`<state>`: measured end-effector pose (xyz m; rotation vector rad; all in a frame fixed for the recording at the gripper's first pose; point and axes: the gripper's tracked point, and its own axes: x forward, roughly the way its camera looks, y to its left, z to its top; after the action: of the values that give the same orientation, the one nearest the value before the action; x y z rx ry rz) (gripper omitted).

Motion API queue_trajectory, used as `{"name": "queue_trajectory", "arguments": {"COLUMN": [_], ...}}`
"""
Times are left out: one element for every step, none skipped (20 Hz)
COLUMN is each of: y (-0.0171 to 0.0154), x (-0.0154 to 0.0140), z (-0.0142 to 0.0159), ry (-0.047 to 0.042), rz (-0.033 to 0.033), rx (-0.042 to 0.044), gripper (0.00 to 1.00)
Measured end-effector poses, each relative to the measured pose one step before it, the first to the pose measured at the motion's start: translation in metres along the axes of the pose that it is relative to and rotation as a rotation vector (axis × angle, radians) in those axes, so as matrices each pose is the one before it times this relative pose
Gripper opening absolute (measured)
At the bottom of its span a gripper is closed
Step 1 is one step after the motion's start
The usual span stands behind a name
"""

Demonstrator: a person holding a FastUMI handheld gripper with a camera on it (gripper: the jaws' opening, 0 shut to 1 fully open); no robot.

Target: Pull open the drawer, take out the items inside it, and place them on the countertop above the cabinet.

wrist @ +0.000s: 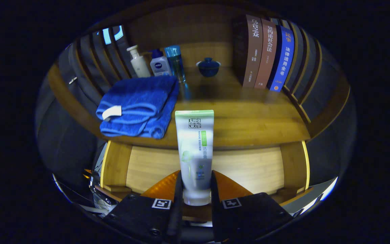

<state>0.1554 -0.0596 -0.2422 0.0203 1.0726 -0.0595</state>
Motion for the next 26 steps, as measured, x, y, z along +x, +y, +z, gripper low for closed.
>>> {"name": "queue_trajectory", "arguments": {"y": [-0.00194,-0.00170,-0.00130,-0.00144,-0.00145,-0.00115,-0.00106,-0.00089,-0.00079,-0.00030,-0.00052,0.00074,-0.00001,-0.00005,0.00013,0.00018,0.00054,0.00012,0.00137,-0.00040,0.00011,-0.00127,-0.00089,0.00021,-0.00108,0.00065], "x": [0.00613,0.00684,0.00804,0.01003,0.00885,0.00925,0.00932,0.00852,0.00836,0.00707,0.00218,0.00163,0.00146,0.00073,0.00043,0.00037,0.00051,-0.00154,-0.00234,-0.00373,-0.00499,-0.00749,-0.00789,-0.01068,-0.01244,-0.01207], "z": [0.01143,0.01058,0.01027,0.00850,0.00890,0.00642,0.00638,0.00518,0.00423,0.00395,0.00344,0.00362,0.00278,0.00084,0.00086,0.00029,-0.00028,-0.00023,-0.00085,-0.00050,0.00048,-0.00093,-0.00060,-0.00173,-0.00016,-0.00282], "ry": [-0.00250,-0.00071,0.00369,0.00886,0.01238,0.01037,0.01169,0.01139,0.00978,0.00373,-0.00147,-0.00373,-0.00312,-0.00283,-0.00170,-0.00260,-0.00105,0.00030,-0.00111,-0.00580,-0.01084,-0.01240,-0.01679,-0.02466,-0.03181,-0.03394], "rz": [-0.00394,-0.00590,-0.00496,-0.00470,-0.00306,-0.00570,-0.00684,-0.00649,-0.00767,-0.00557,-0.00139,-0.00209,-0.00363,-0.00150,0.00197,0.00413,0.00245,0.00172,0.00687,0.00026,-0.00272,-0.00207,-0.00131,-0.00111,-0.00223,0.00275], "rx": [-0.00331,0.00395,0.00725,0.00863,0.00985,0.01088,0.00517,0.00326,-0.00083,0.00073,-0.00067,-0.00161,0.00185,0.00313,0.00268,0.00204,-0.00033,-0.00072,-0.00127,-0.00349,-0.00623,-0.00707,-0.00578,-0.00284,-0.00246,-0.00020], "gripper": [0.40,0.39,0.39,0.39,0.40,0.40,0.40,0.40,0.40,0.40,0.40,0.39,0.40,0.42,0.45,0.50,0.55,0.60,0.65,0.70,0.79,0.83,0.87,0.92,0.96,1.00]}}
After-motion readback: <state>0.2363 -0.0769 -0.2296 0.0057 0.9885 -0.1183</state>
